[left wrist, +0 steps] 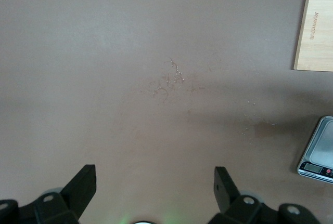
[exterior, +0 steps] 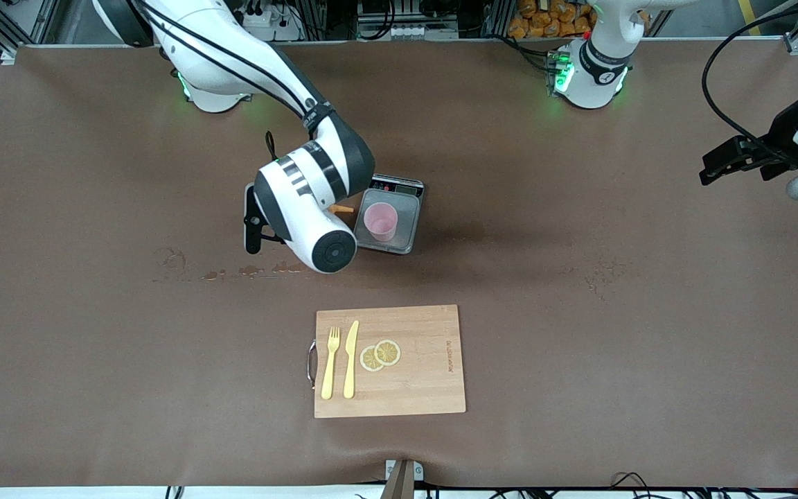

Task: Add sauce to pink cup with both arms
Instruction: 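Turn the bottle upright and carry it back with the right gripper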

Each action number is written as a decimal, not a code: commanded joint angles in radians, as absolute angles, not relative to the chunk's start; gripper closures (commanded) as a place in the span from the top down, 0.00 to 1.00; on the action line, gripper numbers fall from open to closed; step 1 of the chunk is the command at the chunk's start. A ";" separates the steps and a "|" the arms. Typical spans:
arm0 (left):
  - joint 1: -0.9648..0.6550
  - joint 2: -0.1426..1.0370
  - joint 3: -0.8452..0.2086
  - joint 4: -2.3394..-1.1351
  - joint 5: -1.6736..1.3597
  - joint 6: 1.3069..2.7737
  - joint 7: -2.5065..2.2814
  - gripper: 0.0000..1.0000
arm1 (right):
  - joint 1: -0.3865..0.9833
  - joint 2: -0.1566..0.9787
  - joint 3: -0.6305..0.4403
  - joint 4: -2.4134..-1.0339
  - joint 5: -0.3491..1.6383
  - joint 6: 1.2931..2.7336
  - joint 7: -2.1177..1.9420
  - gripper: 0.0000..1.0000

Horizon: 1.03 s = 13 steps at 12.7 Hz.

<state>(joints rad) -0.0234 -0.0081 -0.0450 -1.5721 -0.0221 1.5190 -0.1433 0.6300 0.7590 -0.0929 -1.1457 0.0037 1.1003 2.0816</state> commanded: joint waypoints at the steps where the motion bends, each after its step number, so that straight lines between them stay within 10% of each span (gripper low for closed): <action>1: -0.011 -0.002 -0.054 -1.554 -0.021 1.520 -0.126 1.00 | 0.520 0.741 -0.083 -1.129 0.141 1.121 2.025 0.00; 13: -0.014 -0.002 -0.054 -1.555 -0.023 1.531 -0.126 1.00 | 0.169 0.692 -0.083 -1.143 0.504 1.082 1.585 0.00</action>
<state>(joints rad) -0.0225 -0.0078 -0.0456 -1.5717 -0.0221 1.5300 -0.1433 0.2430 0.7193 -0.0995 -1.1281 0.4313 1.1178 1.6410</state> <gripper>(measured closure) 0.000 0.599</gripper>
